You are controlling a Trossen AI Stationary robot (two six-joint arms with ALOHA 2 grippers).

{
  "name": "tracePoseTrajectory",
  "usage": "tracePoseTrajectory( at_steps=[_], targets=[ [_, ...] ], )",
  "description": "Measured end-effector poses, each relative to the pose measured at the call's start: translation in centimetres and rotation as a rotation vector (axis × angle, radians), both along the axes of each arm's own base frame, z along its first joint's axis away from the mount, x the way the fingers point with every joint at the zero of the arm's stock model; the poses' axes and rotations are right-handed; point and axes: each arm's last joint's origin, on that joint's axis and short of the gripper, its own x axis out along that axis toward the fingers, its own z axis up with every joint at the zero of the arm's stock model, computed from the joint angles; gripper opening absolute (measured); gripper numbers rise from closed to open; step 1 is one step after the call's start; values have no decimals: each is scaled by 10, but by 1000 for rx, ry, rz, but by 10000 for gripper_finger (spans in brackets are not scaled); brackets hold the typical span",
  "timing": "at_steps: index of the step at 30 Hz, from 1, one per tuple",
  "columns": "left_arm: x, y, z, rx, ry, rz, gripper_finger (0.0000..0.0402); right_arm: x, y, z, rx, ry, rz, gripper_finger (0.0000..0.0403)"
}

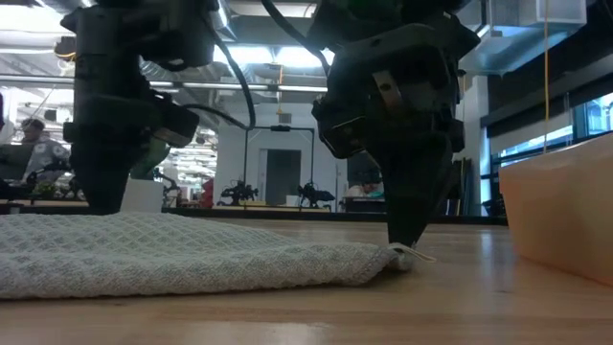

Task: Roll microfiber towels into tight, uniform cylinder then place into a basket
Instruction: Roll the gray microfiber towel

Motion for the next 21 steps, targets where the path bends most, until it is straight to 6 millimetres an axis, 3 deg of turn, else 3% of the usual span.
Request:
tracePoseTrajectory(
  at_steps=[5,21],
  targets=[
    [6,-1,1,-84,-47,30,85,0,0,0,1,1,-3,0],
    [3,-1,1,-52,-25,-2,81,0,0,0,4,2,-6,0]
  ],
)
